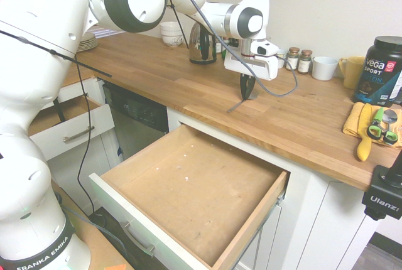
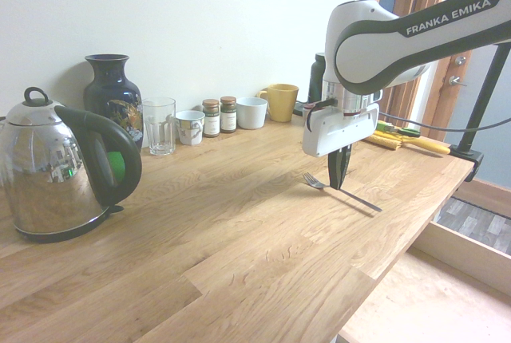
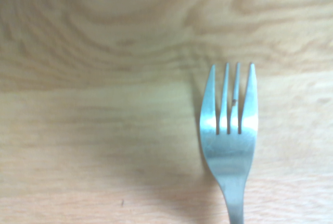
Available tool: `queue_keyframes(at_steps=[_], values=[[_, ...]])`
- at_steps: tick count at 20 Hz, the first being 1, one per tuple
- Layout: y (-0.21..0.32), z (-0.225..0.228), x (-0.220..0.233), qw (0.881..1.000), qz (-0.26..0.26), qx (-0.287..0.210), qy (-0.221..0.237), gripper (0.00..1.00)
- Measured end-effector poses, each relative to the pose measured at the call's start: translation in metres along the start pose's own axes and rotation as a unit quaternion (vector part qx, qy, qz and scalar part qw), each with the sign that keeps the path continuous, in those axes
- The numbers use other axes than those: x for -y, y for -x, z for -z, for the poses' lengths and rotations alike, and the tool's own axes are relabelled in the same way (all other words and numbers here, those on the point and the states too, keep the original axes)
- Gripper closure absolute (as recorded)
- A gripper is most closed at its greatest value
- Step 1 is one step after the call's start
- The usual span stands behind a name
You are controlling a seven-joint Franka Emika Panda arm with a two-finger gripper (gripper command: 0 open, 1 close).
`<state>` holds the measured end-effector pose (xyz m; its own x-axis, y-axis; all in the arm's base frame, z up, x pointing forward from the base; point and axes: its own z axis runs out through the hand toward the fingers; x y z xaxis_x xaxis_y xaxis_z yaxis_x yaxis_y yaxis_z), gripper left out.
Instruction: Put fork in the drawer
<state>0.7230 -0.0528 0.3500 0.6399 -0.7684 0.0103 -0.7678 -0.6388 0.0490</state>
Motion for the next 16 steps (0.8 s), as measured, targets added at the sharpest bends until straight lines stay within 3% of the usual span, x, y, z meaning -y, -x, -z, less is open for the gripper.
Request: queue_keyframes(at_steps=[16], values=[[-0.006, 0.064, 0.014, 0.999, 0.000, -0.023, -0.037, 1.00]])
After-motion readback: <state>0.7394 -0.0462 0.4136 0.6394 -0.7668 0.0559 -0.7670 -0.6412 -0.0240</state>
